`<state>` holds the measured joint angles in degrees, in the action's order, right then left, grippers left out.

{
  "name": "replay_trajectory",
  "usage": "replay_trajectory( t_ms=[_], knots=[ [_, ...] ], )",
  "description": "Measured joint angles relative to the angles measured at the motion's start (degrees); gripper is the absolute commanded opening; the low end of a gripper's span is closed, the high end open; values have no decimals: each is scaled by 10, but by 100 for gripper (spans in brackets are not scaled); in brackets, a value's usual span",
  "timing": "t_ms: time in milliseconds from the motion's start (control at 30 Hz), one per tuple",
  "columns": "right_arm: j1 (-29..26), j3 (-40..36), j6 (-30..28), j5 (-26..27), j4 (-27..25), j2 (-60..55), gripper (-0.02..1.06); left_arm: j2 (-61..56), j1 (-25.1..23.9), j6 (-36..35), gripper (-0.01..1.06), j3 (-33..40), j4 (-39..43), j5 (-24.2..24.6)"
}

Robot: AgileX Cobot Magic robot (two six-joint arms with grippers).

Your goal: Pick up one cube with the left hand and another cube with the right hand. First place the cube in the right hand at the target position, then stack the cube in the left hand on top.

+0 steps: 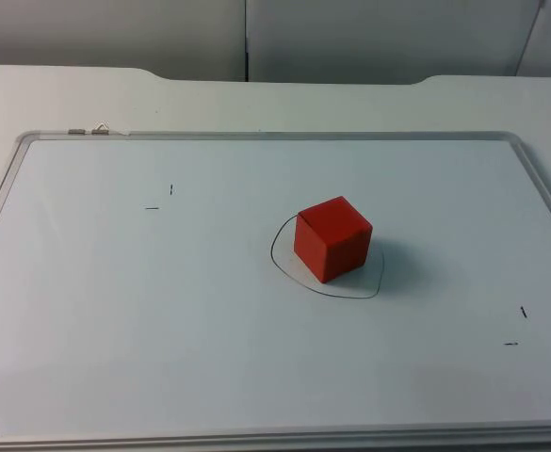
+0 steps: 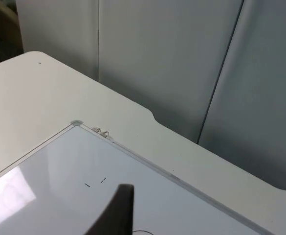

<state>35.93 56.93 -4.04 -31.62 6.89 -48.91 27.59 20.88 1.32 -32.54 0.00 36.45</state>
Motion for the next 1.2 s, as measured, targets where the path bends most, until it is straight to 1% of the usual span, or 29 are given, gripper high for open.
replay_trajectory(
  t_ms=[133, 233, 333, 400, 433, 467, 567, 600, 633, 767, 800, 867, 933, 967, 1100, 1133, 1200],
  knots=[
    [0, 0, -5, -20, -4, 20, 96, 0, 0, 1, 0, 0, 0, 0],
    [0, 0, -27, -39, -5, 34, 96, 0, 0, 2, 0, 0, 0, 0],
    [0, 0, -32, -42, -6, 37, 96, 5, 0, 5, 0, -2, 0, 0],
    [0, 0, -34, -43, -8, 39, 96, 27, 0, 31, 0, -21, -27, 2],
    [0, 0, -34, -43, -8, 39, 96, 27, 0, 31, 0, -21, -27, 2],
    [0, 0, -35, -43, -8, 39, 96, 41, 0, 54, 0, -37, -44, 2],
    [0, 0, -36, -43, -9, 39, 96, 112, 0, 132, 0, -98, -116, 2],
    [0, 0, -36, -43, -10, 39, 96, 154, 0, 175, 0, -134, -148, 4],
    [0, 0, -36, -43, -10, 39, 96, 154, 0, 175, 0, -134, -148, 4],
    [0, 0, -36, -43, -10, 39, 96, 291, 0, 268, 0, -210, -230, 4],
    [0, 0, -36, -43, -10, 39, 96, 291, 0, 268, 0, -210, -230, 4],
    [0, 0, -36, -43, -10, 39, 96, 365, 6, 293, 0, -242, -254, 4],
    [0, 0, -36, -43, -10, 39, 96, 428, 21, 304, 0, -265, -260, 4],
    [0, 0, -36, -43, -10, 39, 96, 428, 21, 304, 0, -265, -260, 4],
    [0, 0, -36, -43, -10, 39, 96, 541, 67, 311, 0, -303, -262, -12],
    [0, 0, -36, -43, -10, 39, 96, 541, 67, 311, 0, -303, -262, -12],
    [0, 0, -36, -43, -10, 39, 96, 605, 94, 313, 0, -328, -264, -21]
  ],
)
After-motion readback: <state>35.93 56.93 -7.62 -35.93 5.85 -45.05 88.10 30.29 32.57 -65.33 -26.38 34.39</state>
